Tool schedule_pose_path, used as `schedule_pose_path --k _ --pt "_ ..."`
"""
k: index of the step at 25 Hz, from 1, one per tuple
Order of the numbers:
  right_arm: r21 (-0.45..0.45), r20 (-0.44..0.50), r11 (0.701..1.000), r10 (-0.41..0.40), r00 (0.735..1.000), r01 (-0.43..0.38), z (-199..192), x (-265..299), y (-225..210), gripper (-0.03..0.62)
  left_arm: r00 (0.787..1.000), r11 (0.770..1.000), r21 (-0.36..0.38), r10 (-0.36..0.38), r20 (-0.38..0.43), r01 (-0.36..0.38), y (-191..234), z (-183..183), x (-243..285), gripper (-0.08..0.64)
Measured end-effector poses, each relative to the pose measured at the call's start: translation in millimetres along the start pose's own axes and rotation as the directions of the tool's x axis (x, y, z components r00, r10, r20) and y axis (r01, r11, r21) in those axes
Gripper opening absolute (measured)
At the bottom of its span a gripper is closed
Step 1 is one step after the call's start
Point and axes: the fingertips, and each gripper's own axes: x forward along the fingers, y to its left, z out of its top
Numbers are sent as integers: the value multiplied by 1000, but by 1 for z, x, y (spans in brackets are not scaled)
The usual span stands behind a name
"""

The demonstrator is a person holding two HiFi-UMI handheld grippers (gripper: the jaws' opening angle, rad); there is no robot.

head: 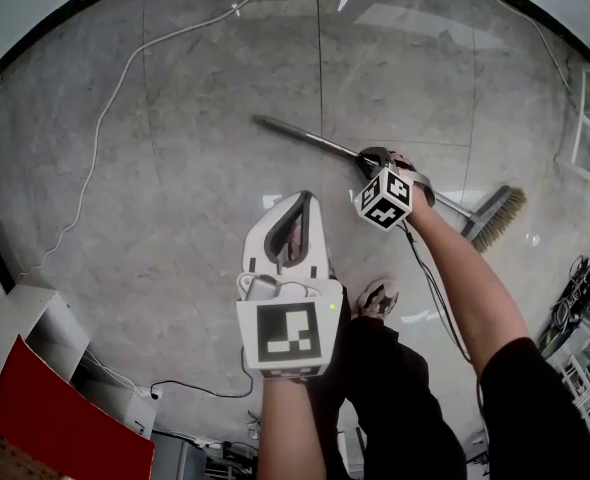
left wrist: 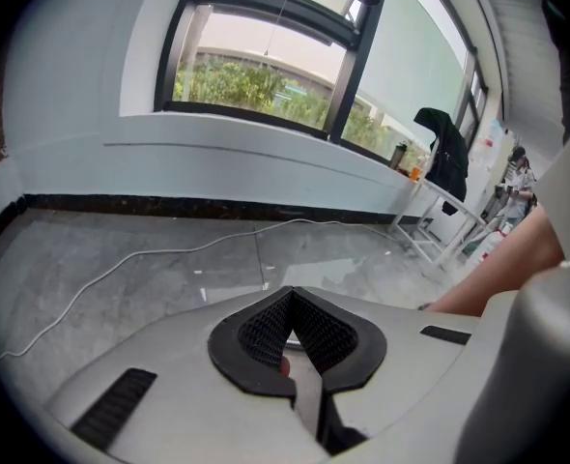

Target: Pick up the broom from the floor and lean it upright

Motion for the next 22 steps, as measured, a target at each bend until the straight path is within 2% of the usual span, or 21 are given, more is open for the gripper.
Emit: schedule_pose_path --k 5,7,8,11,15,16,19,22 --pt "31 -16 998 47 999 -46 0 1 -1 54 1000 1000 6 -3 -8 3 1 -1 -1 6" --pt "31 -32 996 84 996 -83 -2 2 5 143 1000 1000 13 -3 -9 3 1 -1 -1 6" --pt "18 -44 995 94 995 -93 -4 4 9 145 1000 1000 8 -1 -6 1 2 -1 -1 6" --pt "-2 -55 997 74 996 -74 -4 10 10 144 1000 1000 11 -3 -2 3 3 4 0 6" --pt "41 -52 999 28 998 -26 -2 14 0 78 1000 1000 21 -8 -4 8 5 6 3 6" --pt "41 -53 999 22 998 -20 -2 15 -1 78 1000 1000 11 -6 1 6 6 6 3 6" --pt "17 -60 999 33 998 -32 -2 14 4 75 1000 1000 -12 -1 0 1 8 5 1 6" --pt "4 -60 999 49 997 -49 0 2 6 74 1000 1000 1 -9 -23 9 2 3 4 6"
